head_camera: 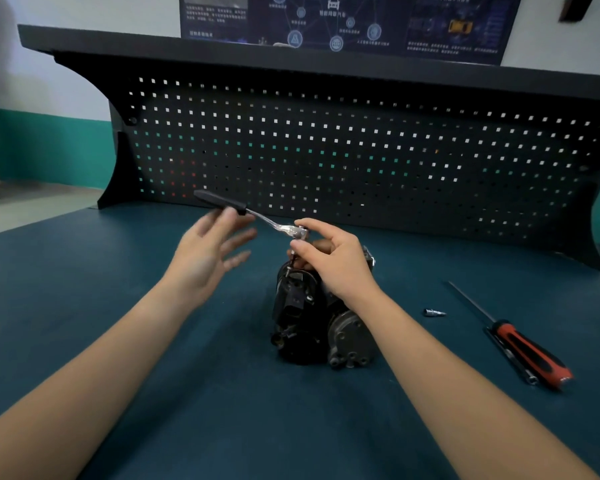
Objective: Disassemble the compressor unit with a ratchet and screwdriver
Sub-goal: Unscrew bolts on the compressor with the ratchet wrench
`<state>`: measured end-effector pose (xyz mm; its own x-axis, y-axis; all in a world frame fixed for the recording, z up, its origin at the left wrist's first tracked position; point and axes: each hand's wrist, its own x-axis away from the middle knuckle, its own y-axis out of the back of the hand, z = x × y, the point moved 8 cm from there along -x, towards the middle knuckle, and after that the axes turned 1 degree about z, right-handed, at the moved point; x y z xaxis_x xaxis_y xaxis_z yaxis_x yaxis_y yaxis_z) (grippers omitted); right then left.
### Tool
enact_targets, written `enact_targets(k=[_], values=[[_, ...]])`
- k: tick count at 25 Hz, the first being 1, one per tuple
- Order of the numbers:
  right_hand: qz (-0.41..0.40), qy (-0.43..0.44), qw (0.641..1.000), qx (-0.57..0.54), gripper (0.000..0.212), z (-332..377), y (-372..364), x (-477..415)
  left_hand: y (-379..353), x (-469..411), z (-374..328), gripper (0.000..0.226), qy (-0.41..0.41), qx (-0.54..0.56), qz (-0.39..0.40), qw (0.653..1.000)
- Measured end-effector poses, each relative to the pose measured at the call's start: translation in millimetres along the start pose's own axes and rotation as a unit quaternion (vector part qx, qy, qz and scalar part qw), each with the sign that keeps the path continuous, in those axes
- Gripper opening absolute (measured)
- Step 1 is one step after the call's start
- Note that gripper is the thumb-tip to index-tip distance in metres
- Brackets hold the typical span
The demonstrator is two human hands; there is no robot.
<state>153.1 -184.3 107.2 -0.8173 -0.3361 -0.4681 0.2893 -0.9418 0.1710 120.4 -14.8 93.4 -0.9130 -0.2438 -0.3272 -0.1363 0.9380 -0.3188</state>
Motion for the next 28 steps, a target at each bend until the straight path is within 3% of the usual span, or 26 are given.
enact_targets(k=[3,5,15,19,23,26,28], values=[[-0.003,0.018,1.000,0.019,0.028,2.4,0.3,0.4,-26.5,16.3,26.9,0.013,0.044,-0.227,0.112,0.966],[-0.006,0.024,0.999,0.029,0.029,2.8,1.1,0.6,-39.8,22.9,34.7,0.016,0.031,-0.282,0.146,0.948],[-0.076,0.006,0.997,-0.014,0.026,0.4,15.4,1.3,-40.8,18.9,24.2,0.011,-0.025,-0.227,0.059,0.972],[-0.097,-0.015,0.994,-0.038,0.023,-4.4,20.4,-0.3,-12.8,3.4,11.8,0.012,0.002,-0.123,-0.020,0.992],[-0.091,-0.025,0.995,-0.038,0.024,-8.4,20.2,-1.2,40.4,-5.2,19.6,0.012,0.073,-0.111,-0.033,0.991],[-0.085,-0.025,0.996,-0.033,0.025,-9.7,18.2,-2.1,99.3,-10.2,24.9,0.006,0.078,-0.290,-0.059,0.952],[-0.082,-0.026,0.996,-0.032,0.025,-10.5,18.2,-1.9,127.0,-14.8,19.5,0.012,0.030,-0.501,-0.067,0.862]])
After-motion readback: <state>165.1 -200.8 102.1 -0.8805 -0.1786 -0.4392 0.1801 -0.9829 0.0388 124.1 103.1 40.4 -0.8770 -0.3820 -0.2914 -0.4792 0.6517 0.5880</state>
